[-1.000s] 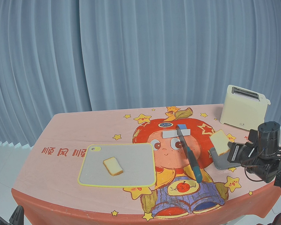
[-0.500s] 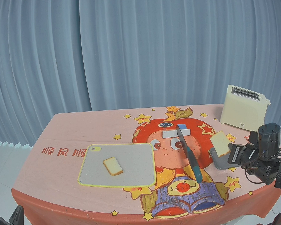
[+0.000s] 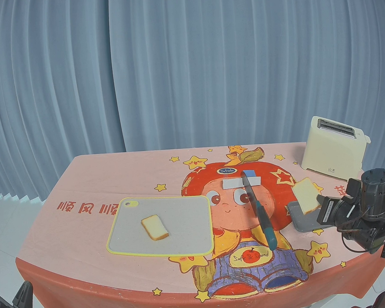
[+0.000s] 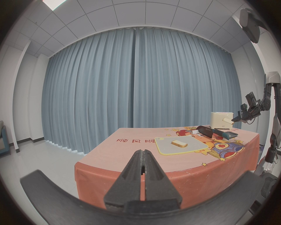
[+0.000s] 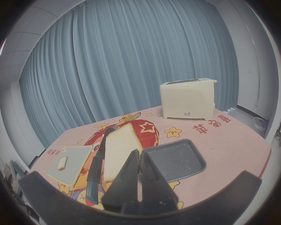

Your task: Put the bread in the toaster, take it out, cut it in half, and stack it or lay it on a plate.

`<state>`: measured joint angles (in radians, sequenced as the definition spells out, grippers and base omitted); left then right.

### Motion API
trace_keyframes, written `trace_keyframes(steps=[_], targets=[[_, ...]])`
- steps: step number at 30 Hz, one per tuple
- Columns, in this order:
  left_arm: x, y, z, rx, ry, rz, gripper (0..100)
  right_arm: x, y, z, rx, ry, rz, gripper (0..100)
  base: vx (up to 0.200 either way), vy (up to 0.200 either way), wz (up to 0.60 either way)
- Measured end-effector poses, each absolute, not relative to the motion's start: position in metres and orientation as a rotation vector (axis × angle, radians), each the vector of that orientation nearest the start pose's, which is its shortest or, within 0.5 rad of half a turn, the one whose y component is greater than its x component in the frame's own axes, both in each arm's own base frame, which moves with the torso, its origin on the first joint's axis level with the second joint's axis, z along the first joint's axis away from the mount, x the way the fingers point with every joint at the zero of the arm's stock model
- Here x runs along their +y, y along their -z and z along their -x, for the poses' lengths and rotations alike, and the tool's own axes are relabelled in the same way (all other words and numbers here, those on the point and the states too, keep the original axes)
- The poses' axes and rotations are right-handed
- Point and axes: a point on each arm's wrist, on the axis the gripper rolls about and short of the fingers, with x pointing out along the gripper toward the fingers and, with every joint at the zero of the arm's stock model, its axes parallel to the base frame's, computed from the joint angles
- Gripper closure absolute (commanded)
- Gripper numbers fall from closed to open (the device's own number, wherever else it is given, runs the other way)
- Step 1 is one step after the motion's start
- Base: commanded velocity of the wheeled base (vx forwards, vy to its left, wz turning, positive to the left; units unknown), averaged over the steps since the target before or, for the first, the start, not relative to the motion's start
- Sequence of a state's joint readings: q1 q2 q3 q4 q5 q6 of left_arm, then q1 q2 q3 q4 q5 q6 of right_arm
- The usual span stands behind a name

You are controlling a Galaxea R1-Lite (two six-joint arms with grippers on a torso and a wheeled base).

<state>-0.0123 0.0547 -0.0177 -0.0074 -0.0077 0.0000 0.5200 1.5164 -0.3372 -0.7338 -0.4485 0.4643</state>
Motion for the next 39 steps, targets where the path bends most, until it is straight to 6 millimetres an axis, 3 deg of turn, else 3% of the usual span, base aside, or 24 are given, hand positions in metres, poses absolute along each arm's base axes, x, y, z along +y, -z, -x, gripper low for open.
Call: trace_keyframes(steps=[14, 39], targets=[[0.000, -0.082, 0.020, 0.030, 0.020, 0.000, 100, 0.084, -0.122, -0.193, 0.410, 0.056, -0.267, 100, 0.000, 0.000, 0.00], [0.000, -0.082, 0.020, 0.030, 0.020, 0.000, 100, 0.067, -0.096, -0.207, 0.512, 0.136, -0.259, 100, 0.000, 0.000, 0.00]])
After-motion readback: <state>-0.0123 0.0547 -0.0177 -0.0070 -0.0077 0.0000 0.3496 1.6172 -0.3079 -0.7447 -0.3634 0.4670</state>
